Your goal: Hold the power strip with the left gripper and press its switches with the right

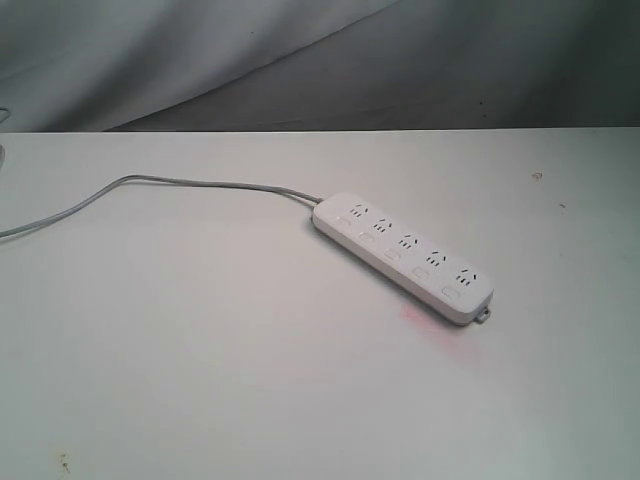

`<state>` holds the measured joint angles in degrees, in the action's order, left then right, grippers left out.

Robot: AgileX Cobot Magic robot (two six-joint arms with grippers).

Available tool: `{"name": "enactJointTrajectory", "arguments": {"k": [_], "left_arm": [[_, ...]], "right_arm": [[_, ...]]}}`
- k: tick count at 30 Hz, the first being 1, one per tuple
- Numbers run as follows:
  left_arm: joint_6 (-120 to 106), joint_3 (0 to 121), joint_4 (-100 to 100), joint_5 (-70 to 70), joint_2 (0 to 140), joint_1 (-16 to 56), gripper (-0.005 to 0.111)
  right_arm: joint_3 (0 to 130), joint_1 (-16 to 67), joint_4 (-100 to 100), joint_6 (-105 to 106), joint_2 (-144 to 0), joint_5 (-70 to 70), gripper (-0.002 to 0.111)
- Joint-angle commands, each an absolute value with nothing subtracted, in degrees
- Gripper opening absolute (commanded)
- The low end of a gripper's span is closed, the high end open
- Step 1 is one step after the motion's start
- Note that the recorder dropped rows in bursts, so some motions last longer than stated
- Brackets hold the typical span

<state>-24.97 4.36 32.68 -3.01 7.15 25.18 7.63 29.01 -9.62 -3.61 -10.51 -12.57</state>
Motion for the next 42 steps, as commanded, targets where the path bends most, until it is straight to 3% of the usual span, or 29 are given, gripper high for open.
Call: {"name": "enactJointTrajectory", "arguments": {"k": [1, 6, 11, 17, 22, 42], "left_arm": [[-24.3, 0.0, 32.4, 0.6, 6.5, 25.2, 0.0], [-24.3, 0.0, 32.4, 1.4, 6.6, 23.7, 0.0], [-24.3, 0.0, 32.4, 0.0, 6.6, 12.2, 0.0], [-23.6, 0.0, 32.6, -1.4, 6.6, 5.4, 0.0], [-22.3, 0.0, 32.6, -2.3, 6.6, 5.0, 0.0], [-22.6, 0.0, 32.4, -2.8, 6.6, 5.0, 0.0]], "right_arm": [[2.3, 28.5, -7.8, -3.8, -10.1, -7.1, 0.0], [0.0, 28.5, -5.6, -3.8, -10.1, -4.4, 0.0], [0.0, 27.0, -2.6, -4.6, -10.1, -3.1, 0.0], [0.0, 18.6, -2.6, -6.0, -10.1, -4.7, 0.0], [0.0, 13.1, -2.6, -6.5, -10.1, -5.2, 0.0], [0.0, 12.6, -2.6, -6.5, -10.1, -5.3, 0.0]]}}
